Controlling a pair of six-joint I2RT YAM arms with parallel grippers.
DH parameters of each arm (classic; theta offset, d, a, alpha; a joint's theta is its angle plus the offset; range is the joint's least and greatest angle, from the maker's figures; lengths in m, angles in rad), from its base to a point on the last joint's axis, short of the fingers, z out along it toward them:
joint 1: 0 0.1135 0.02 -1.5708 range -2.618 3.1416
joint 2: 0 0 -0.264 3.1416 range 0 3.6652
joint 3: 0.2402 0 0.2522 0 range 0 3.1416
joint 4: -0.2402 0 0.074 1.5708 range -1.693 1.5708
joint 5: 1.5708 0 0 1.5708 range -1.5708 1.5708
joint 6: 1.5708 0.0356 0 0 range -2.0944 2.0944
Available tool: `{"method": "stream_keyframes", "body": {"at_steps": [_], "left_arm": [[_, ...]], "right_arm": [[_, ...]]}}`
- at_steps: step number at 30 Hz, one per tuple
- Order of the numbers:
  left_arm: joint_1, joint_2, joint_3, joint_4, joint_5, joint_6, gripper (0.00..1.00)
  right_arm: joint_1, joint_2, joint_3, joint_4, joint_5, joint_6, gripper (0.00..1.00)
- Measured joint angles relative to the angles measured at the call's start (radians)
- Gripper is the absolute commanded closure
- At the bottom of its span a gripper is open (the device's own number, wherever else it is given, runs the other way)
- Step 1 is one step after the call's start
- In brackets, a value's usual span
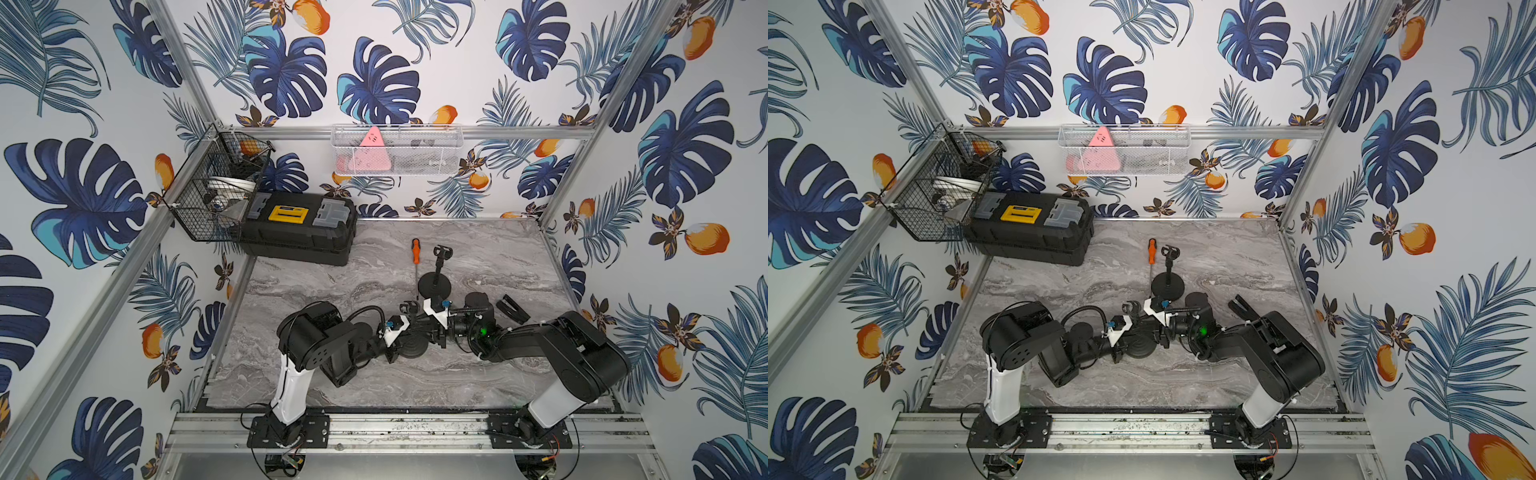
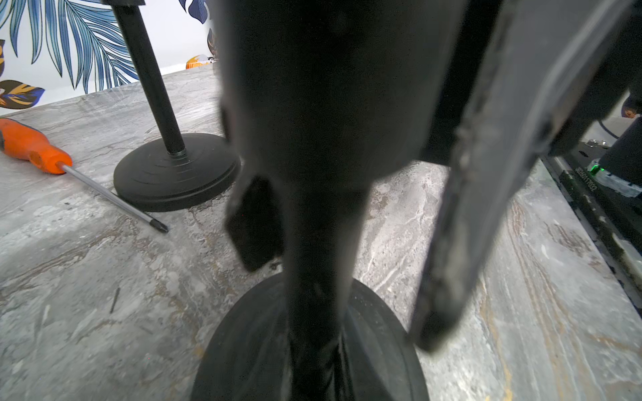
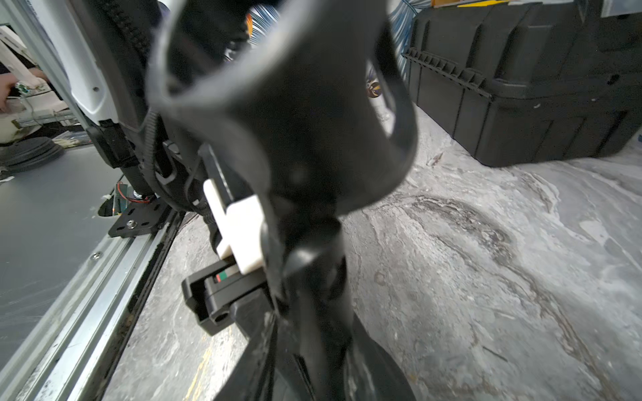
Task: Assemble a microphone stand
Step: Screw the microphone stand pole into the microphone stand base.
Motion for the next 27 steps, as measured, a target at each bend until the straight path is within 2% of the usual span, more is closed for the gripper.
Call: {"method": "stream_keyframes", "body": {"at_steps": [6,10,15,20,23,27], "left_arm": [[0.0,0.007,0.007,0.002,0.01,-0.004,0.84],[0.0,0.007,0.007,0.002,0.01,-0.019,0.81],[0.0,0.007,0.007,0.002,0.006,-0.013,0.75],[-0.003,0.008,0.006,-0.01,-0.013,-0.01,0.62],[-0.003,0.001,0.001,-0.014,-0.024,-0.014,0.6],[-0.003,-0.01,-0.003,-0.018,-0.034,-0.016,0.6]], "right_arm": [[-0.005,0.025,0.014,0.005,-0.012,-0.036,0.81],[-0.006,0.044,0.012,0.05,-0.01,-0.063,1.0],[-0.005,0.055,-0.021,0.122,0.01,-0.048,1.0],[-0.002,0.085,-0.091,0.295,0.052,0.01,1.0],[0.01,0.106,-0.138,0.413,0.11,0.051,1.0],[0.055,0.101,-0.171,0.464,0.221,0.071,1.0]]}}
